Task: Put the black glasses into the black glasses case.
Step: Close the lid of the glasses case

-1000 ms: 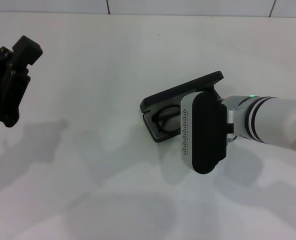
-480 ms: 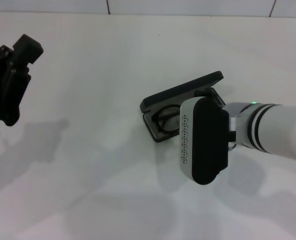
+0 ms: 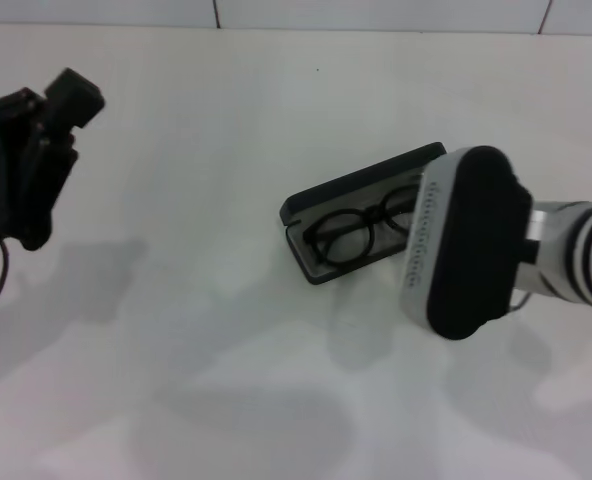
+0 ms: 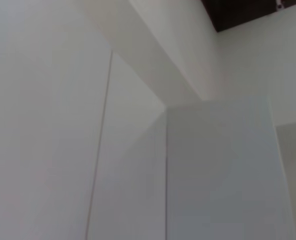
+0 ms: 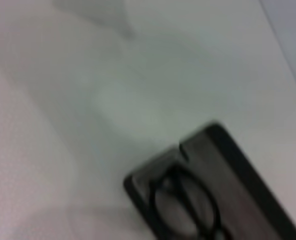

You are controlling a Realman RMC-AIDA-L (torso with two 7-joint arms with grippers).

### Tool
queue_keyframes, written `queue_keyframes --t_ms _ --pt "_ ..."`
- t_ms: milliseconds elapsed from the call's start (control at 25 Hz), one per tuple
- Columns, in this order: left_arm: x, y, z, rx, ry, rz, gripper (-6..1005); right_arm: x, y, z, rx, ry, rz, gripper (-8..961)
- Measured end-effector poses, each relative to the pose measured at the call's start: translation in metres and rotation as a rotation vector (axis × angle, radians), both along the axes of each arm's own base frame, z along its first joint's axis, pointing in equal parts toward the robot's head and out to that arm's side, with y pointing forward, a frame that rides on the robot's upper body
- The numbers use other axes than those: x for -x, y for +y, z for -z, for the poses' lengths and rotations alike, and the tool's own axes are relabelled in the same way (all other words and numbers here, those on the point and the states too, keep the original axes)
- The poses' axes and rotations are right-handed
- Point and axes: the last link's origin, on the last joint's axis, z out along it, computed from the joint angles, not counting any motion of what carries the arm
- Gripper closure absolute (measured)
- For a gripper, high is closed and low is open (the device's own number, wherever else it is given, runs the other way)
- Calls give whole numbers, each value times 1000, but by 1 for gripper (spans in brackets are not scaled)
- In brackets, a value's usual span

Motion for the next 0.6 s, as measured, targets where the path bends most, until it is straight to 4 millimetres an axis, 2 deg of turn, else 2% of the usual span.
queue_keyframes --t_ms 320,600 --pt "-7 9 3 14 14 26 966 -34 15 -11 -59 -28 138 915" --pt "-7 8 5 16 8 17 966 -45 28 -8 -70 -48 147 913"
